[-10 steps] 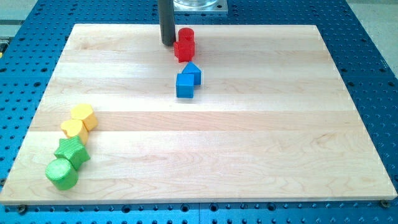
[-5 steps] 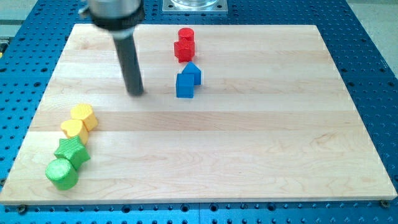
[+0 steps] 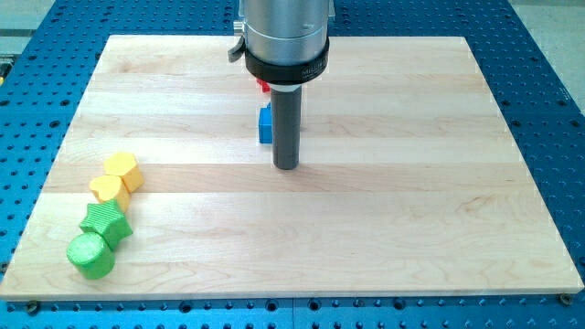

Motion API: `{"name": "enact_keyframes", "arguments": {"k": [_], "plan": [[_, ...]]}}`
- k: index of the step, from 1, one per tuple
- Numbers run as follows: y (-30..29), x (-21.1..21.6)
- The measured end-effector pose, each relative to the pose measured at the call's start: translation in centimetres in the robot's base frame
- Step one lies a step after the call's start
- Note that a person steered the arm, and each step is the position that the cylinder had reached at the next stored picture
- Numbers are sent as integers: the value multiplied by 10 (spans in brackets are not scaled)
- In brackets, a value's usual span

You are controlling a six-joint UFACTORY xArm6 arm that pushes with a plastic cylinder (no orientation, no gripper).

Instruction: Push the blue blocks upwards

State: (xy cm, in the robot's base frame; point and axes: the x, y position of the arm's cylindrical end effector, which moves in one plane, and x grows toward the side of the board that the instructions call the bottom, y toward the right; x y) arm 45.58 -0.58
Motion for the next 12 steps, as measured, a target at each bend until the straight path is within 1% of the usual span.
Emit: {"name": "enact_keyframes", "arguments": {"k": [1,2,3,4,5,6,7,8,9,11,12], "plan": [[-1,0],[-23,7],[-29,12],[-5,-8],[5,-24],[5,-25],[-1,-13],[-9,19],[-30,26],[-32,-27],[-26,-39]]}}
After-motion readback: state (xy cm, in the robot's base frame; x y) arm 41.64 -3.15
